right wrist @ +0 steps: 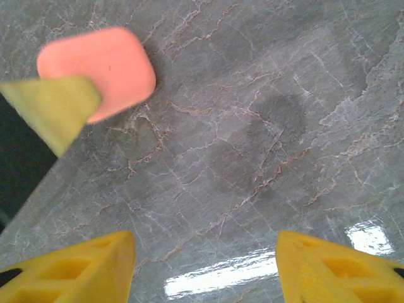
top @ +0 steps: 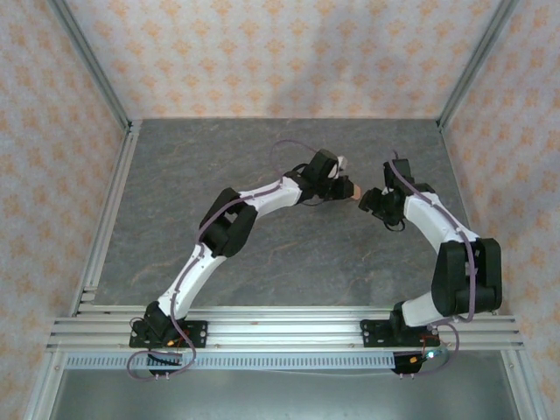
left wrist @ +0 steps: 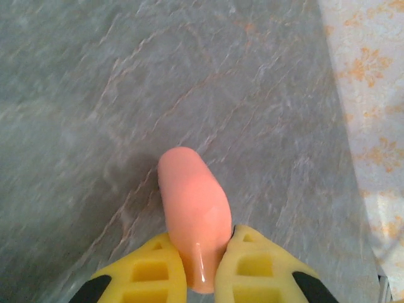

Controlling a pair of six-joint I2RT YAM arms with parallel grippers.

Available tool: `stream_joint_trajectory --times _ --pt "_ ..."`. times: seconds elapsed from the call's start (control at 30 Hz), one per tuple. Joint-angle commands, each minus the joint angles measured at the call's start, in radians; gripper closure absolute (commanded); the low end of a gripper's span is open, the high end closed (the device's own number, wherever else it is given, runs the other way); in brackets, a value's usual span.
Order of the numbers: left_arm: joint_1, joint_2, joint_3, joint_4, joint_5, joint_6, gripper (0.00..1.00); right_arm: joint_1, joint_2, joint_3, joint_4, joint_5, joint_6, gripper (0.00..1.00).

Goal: Insert wireless bluetooth earbuds into charging case

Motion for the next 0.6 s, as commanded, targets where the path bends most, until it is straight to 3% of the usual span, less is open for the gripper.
stream_joint_trajectory --times 0.0,0.2,0.33,0.57 --pt "-0.011 0.03 0.106 -0.167 -0.022 0.007 0.88 -0.004 0.0 0.031 -0.004 0.018 -0.038 0.39" --pt "-0.013 0.002 0.123 -0.26 -0.077 0.071 0.64 -0.004 -0.059 0.022 0.015 0.113 -0.069 0.34" --pt "-0.013 -0.046 0.114 -0.312 -0.107 0.13 0.54 -0.004 -0.138 -0.01 0.044 0.212 -0.072 0.29" --pt "-0.009 -0.174 0.079 -0.378 -0.178 0.233 0.38 -0.004 -0.288 -0.076 0.085 0.368 -0.081 0.1"
